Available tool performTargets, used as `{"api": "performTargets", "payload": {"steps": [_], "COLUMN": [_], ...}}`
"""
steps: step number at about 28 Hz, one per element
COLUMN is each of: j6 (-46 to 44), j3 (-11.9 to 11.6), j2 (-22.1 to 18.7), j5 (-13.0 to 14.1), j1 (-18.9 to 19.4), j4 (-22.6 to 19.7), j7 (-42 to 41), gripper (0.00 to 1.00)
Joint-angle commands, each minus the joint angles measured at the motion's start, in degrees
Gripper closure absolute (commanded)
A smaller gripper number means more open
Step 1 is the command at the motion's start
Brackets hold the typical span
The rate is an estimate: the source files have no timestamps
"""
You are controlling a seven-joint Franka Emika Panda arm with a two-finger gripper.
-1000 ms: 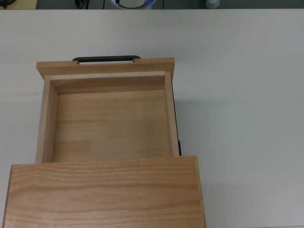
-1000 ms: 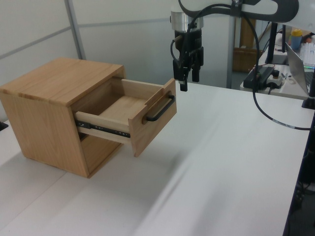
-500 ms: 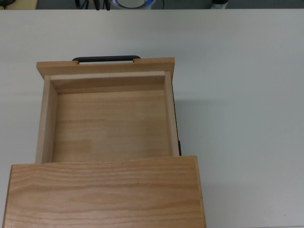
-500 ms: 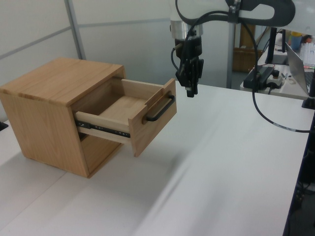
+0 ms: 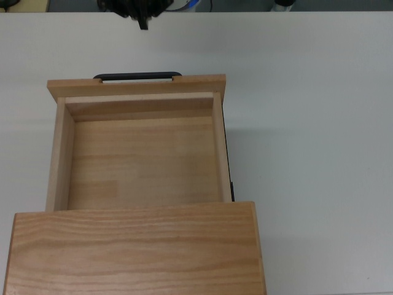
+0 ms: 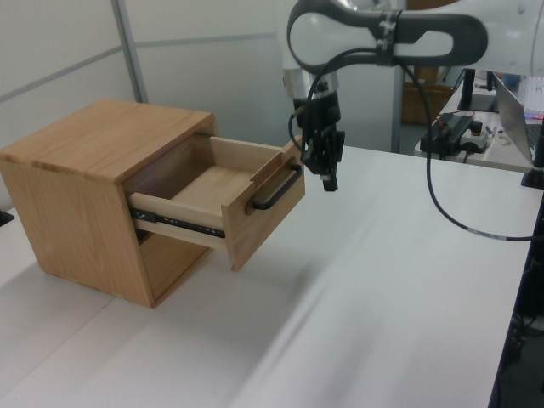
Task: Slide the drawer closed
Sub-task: 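Move the gripper down to the front panel of the open wooden drawer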
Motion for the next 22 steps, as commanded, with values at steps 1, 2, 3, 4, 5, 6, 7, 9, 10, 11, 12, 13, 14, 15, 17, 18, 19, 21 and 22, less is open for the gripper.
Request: {"api": "performTargets", "payload": {"steps": [1,2,3,4,5,6,7,9,10,11,12,13,14,15,17,18,19,21,22], "j6": [2.98,3.25,4.29,5.09,5.88,6.5,7.11,8.78,9.4,10.1,10.71,11.76,12.38,12.91,14.23,14.85,15.55,15.82,15.91], "j3": [0.02,0.02,0.02,0.1,0.1,0.1,0.19,0.45,0.63,0.81,0.9,0.98,0.98,0.98,0.98,1.07,1.25,1.25,1.25], "j2": [1.65,2.09,2.62,2.97,3.32,3.5,3.85,4.82,5.17,5.44,5.7,6.4,6.58,6.84,7.45,7.89,8.51,9.56,10.0], "j5": [-0.88,-0.96,-1.23,-1.4,-1.58,-1.58,-1.67,-1.84,-2.02,-2.28,-2.54,-2.89,-2.9,-2.99,-2.99,-3.07,-3.16,-3.51,-3.51], "j1": [0.51,0.51,0.51,0.51,0.51,0.51,0.51,0.51,0.51,0.51,0.51,0.51,0.51,0.51,0.51,0.51,0.51,0.6,0.51], "j4": [-0.56,-0.56,-0.47,-0.56,-0.56,-0.56,-0.56,-0.47,-0.38,-0.29,-0.29,-0.12,-0.03,-0.03,0.06,0.06,0.93,1.9,2.08], "j7": [-0.51,-0.51,-0.34,-0.25,-0.07,0.1,0.28,1.07,1.25,1.42,1.68,2.3,2.65,2.91,3.36,3.62,4.14,4.67,5.02], "gripper": [1.0,1.0,1.0,1.0,1.0,1.0,1.0,1.0,1.0,1.0,1.0,1.0,1.0,1.0,1.0,1.0,1.0,1.0,1.0]}}
